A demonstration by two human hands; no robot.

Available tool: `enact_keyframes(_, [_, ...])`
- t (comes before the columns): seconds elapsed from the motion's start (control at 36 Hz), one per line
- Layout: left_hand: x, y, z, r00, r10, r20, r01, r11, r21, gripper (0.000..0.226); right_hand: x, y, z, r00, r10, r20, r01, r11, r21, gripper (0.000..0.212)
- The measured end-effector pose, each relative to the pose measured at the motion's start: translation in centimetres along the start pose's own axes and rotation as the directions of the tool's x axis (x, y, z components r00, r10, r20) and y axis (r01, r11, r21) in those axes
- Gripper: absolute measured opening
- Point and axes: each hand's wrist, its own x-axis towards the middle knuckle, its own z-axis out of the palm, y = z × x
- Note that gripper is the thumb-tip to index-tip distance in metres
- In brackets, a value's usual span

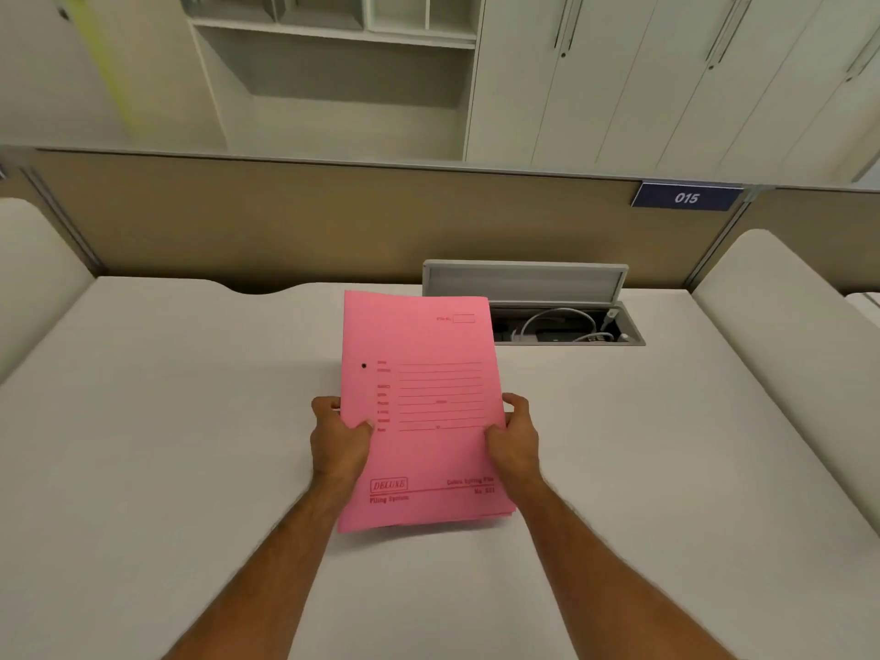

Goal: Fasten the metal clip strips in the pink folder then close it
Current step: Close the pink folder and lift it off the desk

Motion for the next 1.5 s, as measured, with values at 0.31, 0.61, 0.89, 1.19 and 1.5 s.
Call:
enact_keyframes(0.31, [6.4,0.5,-4.9,0.989,0.113,-0.098,-0.107,0.992,0.07,0.04,2.0,-5.3,7.4,1.0,-0.023,0.022,0.022,0.999,0.026,0.053])
enact_keyframes(0.61, [12.3,1.1,-6.1,0.991,0.104,-0.08,-0.08,0.962,0.261,0.036,5.5,-7.9,12.3,0.999,-0.034,0.025,0.035,0.999,-0.028,0.063])
enact_keyframes(0.89, [17.6,0.8,-5.9,0.994,0.069,-0.091,-0.04,0.957,0.287,0.03,9.9,-9.8,16.1,0.995,-0.05,0.09,0.059,0.993,-0.101,0.058])
enact_keyframes(1.19, [20.4,-0.7,-3.7,0.999,0.034,-0.034,-0.023,0.958,0.285,0.05,12.4,-9.2,17.6,0.997,0.005,0.08,0.005,0.992,-0.127,0.05])
enact_keyframes(1.5, [20.6,-1.3,-2.6,0.998,0.055,0.0,-0.053,0.952,0.3,0.046,13.0,-9.0,17.2,0.998,0.022,0.062,-0.014,0.992,-0.128,0.049])
